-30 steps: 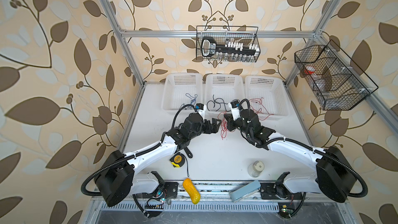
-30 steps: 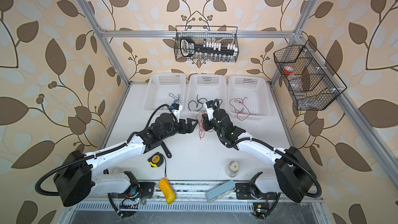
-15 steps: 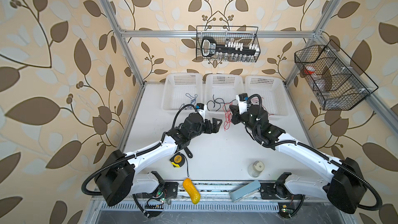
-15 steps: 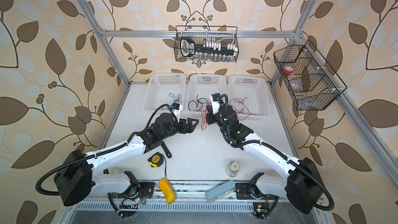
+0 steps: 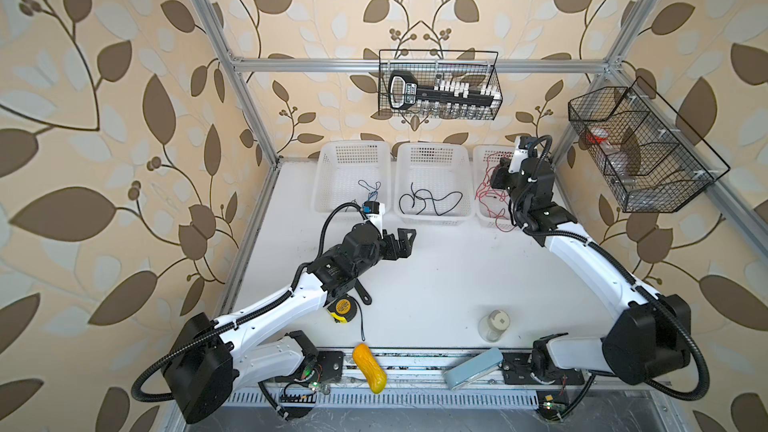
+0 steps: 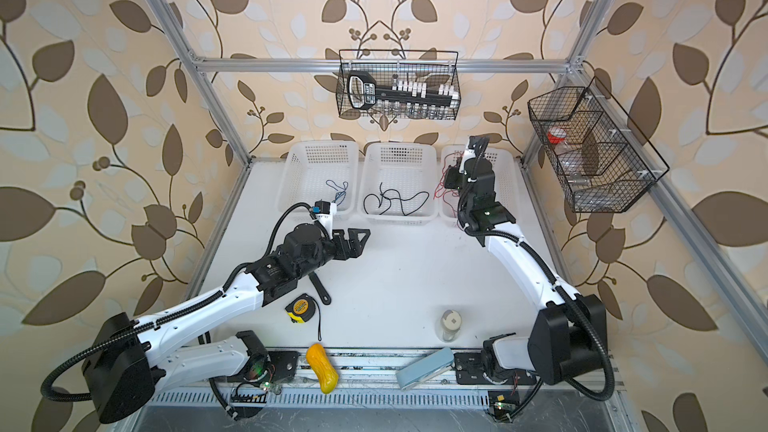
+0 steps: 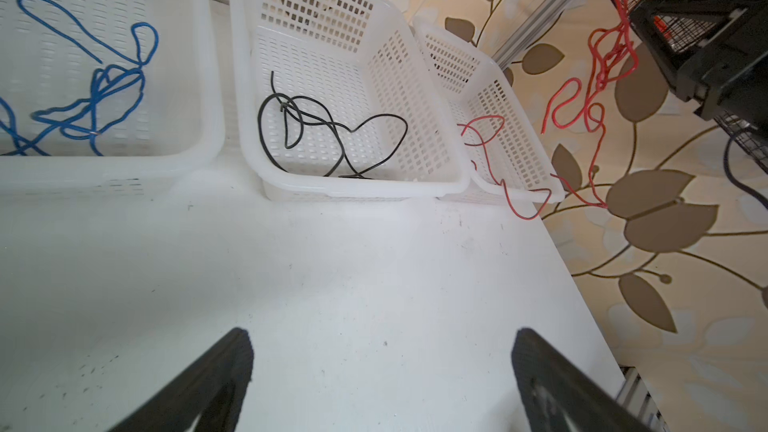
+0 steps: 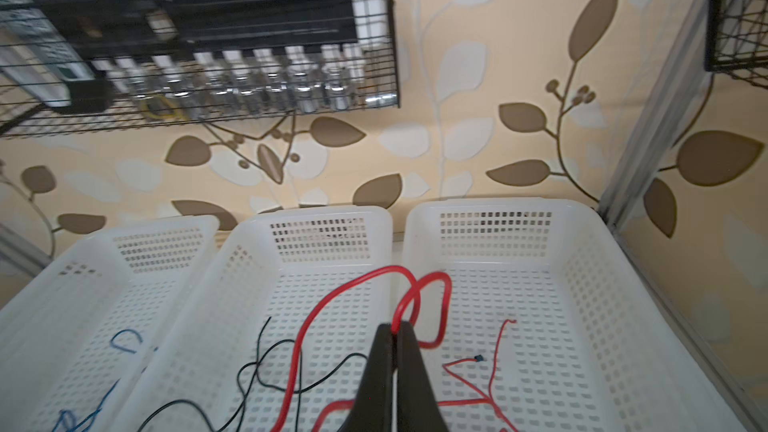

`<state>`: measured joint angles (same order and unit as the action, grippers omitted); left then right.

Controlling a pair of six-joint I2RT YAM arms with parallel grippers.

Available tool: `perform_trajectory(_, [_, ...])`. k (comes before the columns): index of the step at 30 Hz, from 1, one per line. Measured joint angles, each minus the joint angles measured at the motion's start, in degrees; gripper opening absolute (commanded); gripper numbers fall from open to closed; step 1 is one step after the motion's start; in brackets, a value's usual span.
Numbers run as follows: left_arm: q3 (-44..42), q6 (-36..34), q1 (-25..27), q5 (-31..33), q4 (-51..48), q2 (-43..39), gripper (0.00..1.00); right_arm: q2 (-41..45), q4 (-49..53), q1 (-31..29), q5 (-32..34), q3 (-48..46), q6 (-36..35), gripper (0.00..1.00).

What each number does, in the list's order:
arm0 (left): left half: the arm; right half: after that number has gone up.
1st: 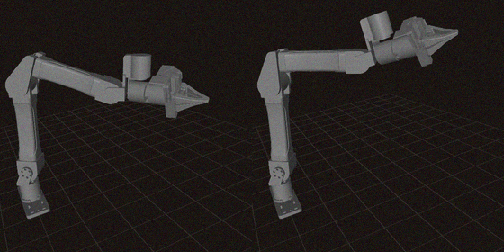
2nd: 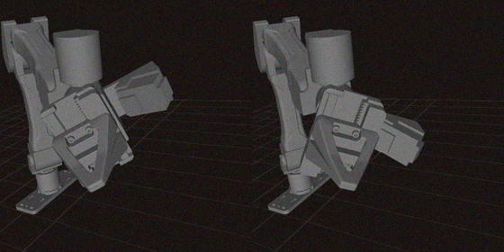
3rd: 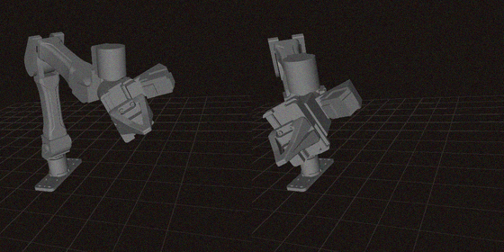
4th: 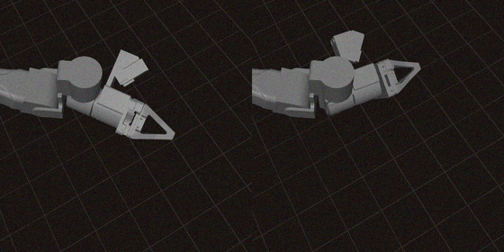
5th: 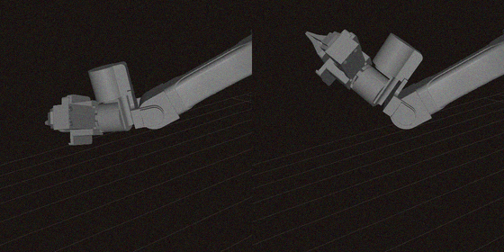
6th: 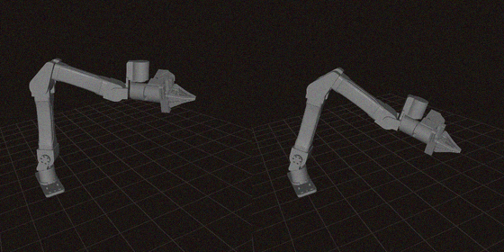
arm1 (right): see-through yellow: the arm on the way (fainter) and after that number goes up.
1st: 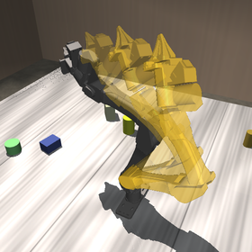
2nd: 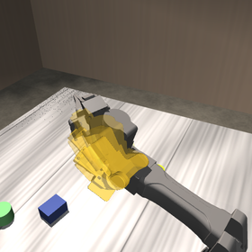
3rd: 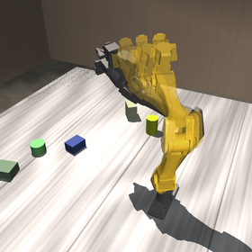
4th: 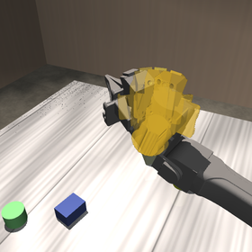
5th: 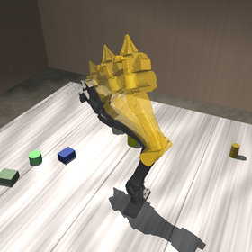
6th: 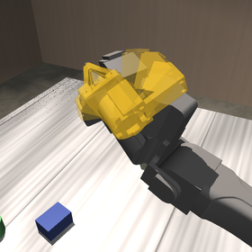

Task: Untangle the cables
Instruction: 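Lower the red wire into the far basket and open the right gripper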

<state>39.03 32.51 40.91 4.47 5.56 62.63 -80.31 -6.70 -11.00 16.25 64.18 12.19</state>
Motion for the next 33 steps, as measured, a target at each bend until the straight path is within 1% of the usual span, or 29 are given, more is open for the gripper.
perform_trajectory(5, [-0.02,-0.98,0.00,3.52,-3.26,-2.40,0.99,-7.17,-2.32,3.91,0.26,0.68,0.66,0.00])
perform_trajectory(11, [-0.02,-1.36,0.00,8.22,-6.80,-6.10,0.99,-15.15,-3.04,6.45,-0.22,3.32,1.73,0.00])
perform_trajectory(20, [-0.02,-2.25,0.00,12.26,-10.40,-7.82,0.99,-20.79,-2.99,8.26,-0.81,7.96,2.14,0.02])
perform_trajectory(29, [-0.02,-2.47,0.00,12.59,-11.56,-7.78,0.99,-23.19,-0.37,11.85,-1.09,10.40,4.37,0.21])
perform_trajectory(33, [-0.02,-2.56,0.00,12.83,-11.61,-7.78,0.99,-23.28,1.07,12.41,-1.22,10.45,4.81,0.26])
